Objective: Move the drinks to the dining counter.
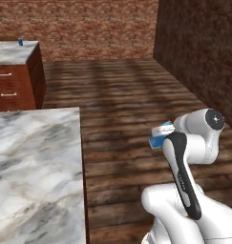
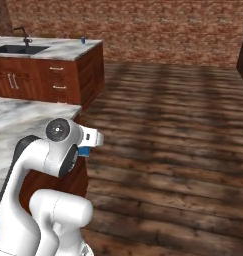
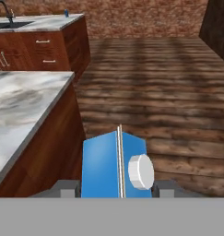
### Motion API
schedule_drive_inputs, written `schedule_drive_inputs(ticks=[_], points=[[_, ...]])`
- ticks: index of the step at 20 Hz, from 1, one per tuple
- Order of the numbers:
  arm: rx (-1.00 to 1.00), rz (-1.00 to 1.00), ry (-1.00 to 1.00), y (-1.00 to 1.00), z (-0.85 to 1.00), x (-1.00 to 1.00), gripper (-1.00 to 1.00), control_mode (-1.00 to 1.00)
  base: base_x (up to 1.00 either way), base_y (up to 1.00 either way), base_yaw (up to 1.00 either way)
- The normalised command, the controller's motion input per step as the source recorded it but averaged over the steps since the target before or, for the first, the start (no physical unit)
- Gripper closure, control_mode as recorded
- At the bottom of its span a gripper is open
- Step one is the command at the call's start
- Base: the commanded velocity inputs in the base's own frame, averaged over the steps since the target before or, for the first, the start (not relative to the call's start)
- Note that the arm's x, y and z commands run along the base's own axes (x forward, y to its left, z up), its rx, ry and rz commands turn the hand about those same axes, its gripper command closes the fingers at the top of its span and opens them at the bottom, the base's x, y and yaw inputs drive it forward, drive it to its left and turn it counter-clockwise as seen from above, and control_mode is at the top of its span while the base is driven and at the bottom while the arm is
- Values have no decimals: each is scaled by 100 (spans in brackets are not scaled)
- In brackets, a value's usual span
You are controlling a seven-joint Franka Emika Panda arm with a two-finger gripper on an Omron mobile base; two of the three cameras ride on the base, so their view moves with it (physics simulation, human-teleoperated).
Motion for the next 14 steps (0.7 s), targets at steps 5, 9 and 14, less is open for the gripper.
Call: schedule_drive_inputs(ticks=[5,9,14], points=[[0,0,0,0,0,0,100,100,60,-28,0],[0,0,0,0,0,0,100,100,60,-27,0],[0,0,0,0,0,0,100,100,60,-26,0]])
